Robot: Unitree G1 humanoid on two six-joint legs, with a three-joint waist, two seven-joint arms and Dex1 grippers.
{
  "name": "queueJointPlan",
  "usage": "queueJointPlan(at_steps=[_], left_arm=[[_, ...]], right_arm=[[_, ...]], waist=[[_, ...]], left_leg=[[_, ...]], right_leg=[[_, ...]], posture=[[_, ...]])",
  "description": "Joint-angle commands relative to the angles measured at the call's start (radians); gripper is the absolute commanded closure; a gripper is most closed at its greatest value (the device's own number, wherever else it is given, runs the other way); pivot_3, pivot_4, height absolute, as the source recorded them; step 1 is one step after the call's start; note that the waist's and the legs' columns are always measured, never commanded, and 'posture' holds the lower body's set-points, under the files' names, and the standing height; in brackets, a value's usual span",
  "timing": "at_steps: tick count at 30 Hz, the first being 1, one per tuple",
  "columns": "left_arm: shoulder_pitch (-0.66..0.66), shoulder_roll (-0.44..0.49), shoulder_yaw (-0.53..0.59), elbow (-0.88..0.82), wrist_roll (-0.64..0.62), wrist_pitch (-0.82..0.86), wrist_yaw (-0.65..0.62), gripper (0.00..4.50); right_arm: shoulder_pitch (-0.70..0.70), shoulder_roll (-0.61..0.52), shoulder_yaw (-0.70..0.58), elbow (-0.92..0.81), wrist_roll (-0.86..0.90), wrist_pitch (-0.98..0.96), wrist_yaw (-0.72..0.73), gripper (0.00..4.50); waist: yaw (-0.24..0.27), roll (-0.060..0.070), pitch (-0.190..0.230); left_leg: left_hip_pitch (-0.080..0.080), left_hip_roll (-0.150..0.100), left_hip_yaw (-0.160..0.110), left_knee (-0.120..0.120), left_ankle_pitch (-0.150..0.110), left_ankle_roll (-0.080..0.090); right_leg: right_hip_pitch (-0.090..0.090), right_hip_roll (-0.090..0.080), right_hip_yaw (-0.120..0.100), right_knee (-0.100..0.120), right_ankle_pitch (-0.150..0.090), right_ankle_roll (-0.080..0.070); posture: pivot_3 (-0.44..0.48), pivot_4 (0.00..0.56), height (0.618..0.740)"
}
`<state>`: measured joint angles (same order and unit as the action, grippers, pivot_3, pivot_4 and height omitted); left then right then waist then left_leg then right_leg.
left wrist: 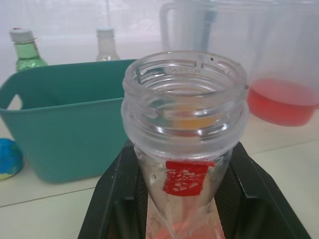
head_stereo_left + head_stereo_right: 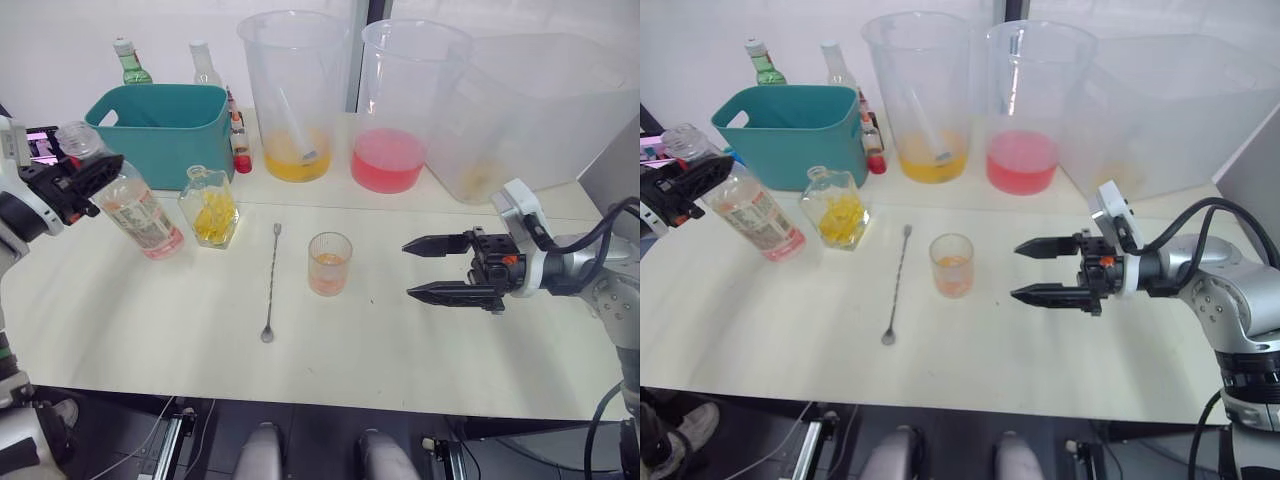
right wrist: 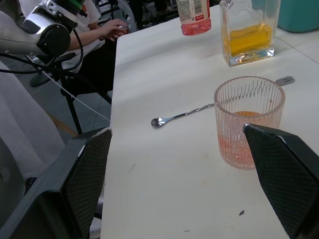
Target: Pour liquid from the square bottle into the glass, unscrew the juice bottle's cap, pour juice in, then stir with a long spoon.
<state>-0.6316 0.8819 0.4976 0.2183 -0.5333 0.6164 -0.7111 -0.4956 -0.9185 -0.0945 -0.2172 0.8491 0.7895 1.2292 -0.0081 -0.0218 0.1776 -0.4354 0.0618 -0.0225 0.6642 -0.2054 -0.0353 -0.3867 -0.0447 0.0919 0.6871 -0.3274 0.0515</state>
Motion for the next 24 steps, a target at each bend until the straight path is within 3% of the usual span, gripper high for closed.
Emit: queueJointPlan(at_steps=[1,12,24], left_arm=[[-0.087,0.005,-0.04,0.089,0.06,-0.13,0.009,3.1],[-0.384,-0.08,-0.235,0.575,0.277,-0.44,0.039,3.1],[-0.399,-0.094,-0.257,0.701,0.323,-0.47,0.044,3.1]], right_arm=[[0.01,-0.013,-0.053,-0.056,0.031,0.017,-0.021,0.04],[0.133,-0.016,-0.164,-0.181,0.079,0.061,-0.128,0.04],[0.143,-0.027,-0.175,-0.181,0.084,0.053,-0.15,0.04]], waist=[[-0.001,-0.001,0.0],[-0.001,-0.001,0.0],[-0.006,-0.001,0.0]], left_leg=[[-0.001,0.0,0.0,0.0,0.0,0.0],[-0.002,-0.001,-0.001,0.0,0.0,0.0],[-0.002,-0.001,-0.001,0.0,0.0,0.0]], right_leg=[[-0.001,0.0,0.0,-0.001,0.0,0.0],[-0.002,0.0,-0.001,0.0,0.0,0.0],[-0.002,0.0,-0.001,0.001,0.0,0.0]], posture=[[0.0,0.15,0.726],[0.0,0.15,0.726],[0.0,0.15,0.726]])
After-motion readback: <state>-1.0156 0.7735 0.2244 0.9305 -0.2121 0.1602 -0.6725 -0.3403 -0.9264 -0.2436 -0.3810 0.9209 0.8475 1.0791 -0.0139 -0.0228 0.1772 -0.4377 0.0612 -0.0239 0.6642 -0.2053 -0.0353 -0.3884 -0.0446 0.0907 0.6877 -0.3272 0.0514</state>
